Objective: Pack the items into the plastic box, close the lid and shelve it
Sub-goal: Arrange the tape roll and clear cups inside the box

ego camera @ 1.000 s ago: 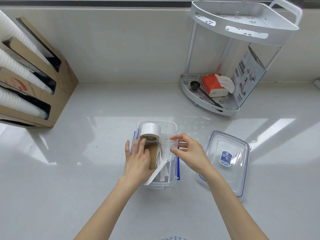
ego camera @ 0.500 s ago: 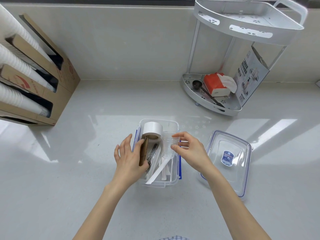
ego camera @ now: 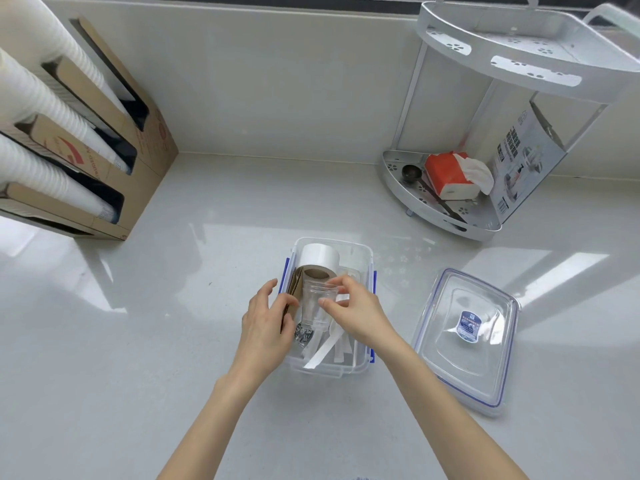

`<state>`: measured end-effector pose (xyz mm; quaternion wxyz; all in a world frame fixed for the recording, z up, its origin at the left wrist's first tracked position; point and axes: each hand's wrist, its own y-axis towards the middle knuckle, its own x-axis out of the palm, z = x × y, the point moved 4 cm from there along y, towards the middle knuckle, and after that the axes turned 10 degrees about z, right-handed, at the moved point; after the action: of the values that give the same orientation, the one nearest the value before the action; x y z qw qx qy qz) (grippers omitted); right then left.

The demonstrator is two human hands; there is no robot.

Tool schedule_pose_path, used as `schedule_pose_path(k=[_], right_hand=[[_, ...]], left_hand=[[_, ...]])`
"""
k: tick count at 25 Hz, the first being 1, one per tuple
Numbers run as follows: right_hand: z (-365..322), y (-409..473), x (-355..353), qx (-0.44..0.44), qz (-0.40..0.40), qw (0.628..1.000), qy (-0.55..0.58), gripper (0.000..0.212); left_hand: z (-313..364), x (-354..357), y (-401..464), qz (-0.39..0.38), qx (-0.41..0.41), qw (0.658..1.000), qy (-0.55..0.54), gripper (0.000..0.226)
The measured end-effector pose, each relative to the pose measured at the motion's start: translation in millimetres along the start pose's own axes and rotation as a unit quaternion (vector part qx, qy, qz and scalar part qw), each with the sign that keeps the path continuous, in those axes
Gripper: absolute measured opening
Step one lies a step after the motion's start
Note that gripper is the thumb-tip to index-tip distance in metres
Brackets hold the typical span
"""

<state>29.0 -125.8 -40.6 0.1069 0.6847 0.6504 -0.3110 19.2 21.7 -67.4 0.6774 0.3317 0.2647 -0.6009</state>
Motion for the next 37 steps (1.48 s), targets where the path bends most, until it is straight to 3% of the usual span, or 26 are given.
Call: schedule_pose_path(k=[2,6,8,16,18,20,22,24,26,30,33,37], right_hand=[[0.6,1.1,4.4,0.001,-0.007,1.0,-0.007,0.036],[1.4,1.3,6.4,0.014,-0.016,1.0,-0.005,0.04],[-1.1,-0.1,5.3,0.007,-0.029,1.0,0.002,0.042],[-5.3,8.3,0.6,-0.021,-0.088,0.996,0.003,0.036],[-2.3,18.5,-0.3,-0.051,-0.084,0.992,-0.08,0.038],[-2.0,23.8,5.1,-0.113,-0.142,0.953,-0.243,0.041],[-0.5,22.2,14.9,-0.166,-0.207,0.887,-0.378,0.047],[0.9,20.2,21.8,-0.225,-0.227,0.829,-0.459,0.052],[-0.7,17.0,25.0,-0.265,-0.227,0.796,-0.494,0.053],[3.9,17.4,24.5,-0.253,-0.23,0.782,-0.521,0.049],[11.5,20.4,20.9,-0.245,-0.218,0.767,-0.551,0.041],[17.0,17.1,13.6,-0.237,-0.198,0.789,-0.531,0.039]], left_hand=[[-0.2,-0.6,-1.0,-0.005,0.011,1.0,0.011,0.025],[2.0,-0.5,-1.0,-0.042,0.018,0.998,0.043,0.074],[3.3,2.3,0.4,-0.054,0.013,0.997,0.062,0.083],[8.0,7.9,-4.6,-0.02,-0.034,0.999,0.02,0.055],[8.2,7.4,-6.1,-0.025,-0.047,0.998,-0.018,0.051],[7.3,7.1,-7.3,-0.037,-0.058,0.996,-0.06,0.048],[5.2,8.2,-7.6,-0.05,-0.064,0.993,-0.081,0.048],[2.9,10.1,-7.0,-0.055,-0.064,0.993,-0.083,0.05],[1.7,10.4,-6.4,-0.053,-0.064,0.994,-0.074,0.052],[4.4,10.5,-6.2,-0.04,-0.055,0.996,-0.052,0.051],[7.3,11.1,-7.5,-0.02,-0.025,0.999,0.03,0.054],[11.0,11.4,-7.6,-0.018,-0.014,0.995,0.098,0.058]])
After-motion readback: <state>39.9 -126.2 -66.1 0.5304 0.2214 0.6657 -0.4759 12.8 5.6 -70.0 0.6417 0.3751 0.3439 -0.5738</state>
